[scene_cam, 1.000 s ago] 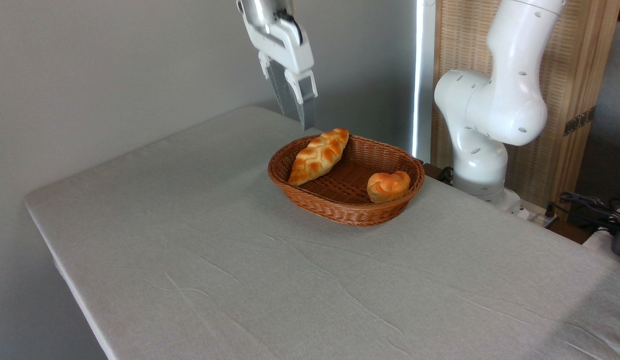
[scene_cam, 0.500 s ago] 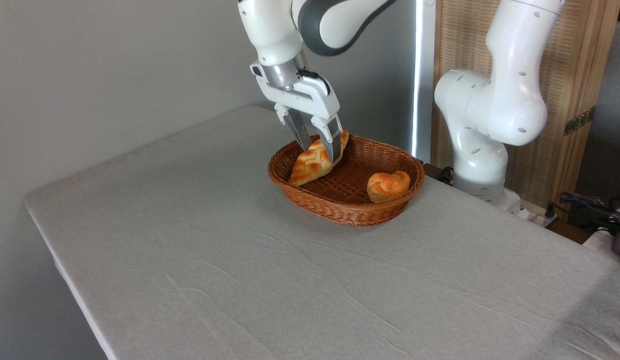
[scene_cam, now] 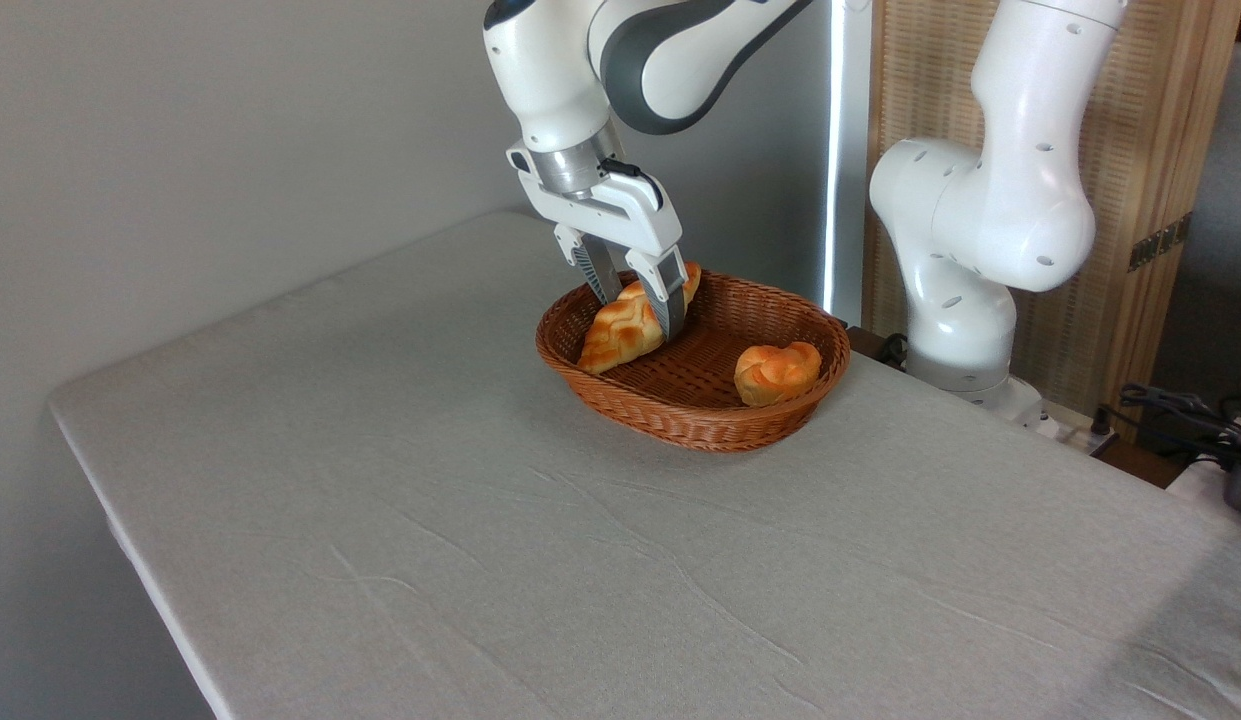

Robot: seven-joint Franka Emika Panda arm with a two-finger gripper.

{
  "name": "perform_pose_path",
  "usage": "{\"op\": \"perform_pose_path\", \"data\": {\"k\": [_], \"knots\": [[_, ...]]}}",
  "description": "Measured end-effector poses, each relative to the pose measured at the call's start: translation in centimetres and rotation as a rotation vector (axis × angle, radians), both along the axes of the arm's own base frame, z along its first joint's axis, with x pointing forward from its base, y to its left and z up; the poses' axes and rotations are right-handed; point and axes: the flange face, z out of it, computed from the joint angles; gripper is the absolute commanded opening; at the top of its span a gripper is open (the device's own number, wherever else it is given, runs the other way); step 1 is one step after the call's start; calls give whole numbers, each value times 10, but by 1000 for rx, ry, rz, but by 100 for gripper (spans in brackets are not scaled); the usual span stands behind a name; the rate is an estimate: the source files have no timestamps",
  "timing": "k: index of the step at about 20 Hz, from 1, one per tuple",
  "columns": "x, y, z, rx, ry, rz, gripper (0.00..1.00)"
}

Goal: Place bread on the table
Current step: 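Lower the gripper onto the braided bread loaf and close on it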

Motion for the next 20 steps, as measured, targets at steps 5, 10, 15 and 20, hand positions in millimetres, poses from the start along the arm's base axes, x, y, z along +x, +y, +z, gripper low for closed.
{"op": "perform_pose_path", "data": {"k": [5,10,15,20], "knots": [[2,-2,-6,0,5,-2,50],[-4,-21,-11,3,-29,-44,38],[-3,-20,-15,5,-20,-43,38],[-3,-20,-15,5,-19,-43,36]]}}
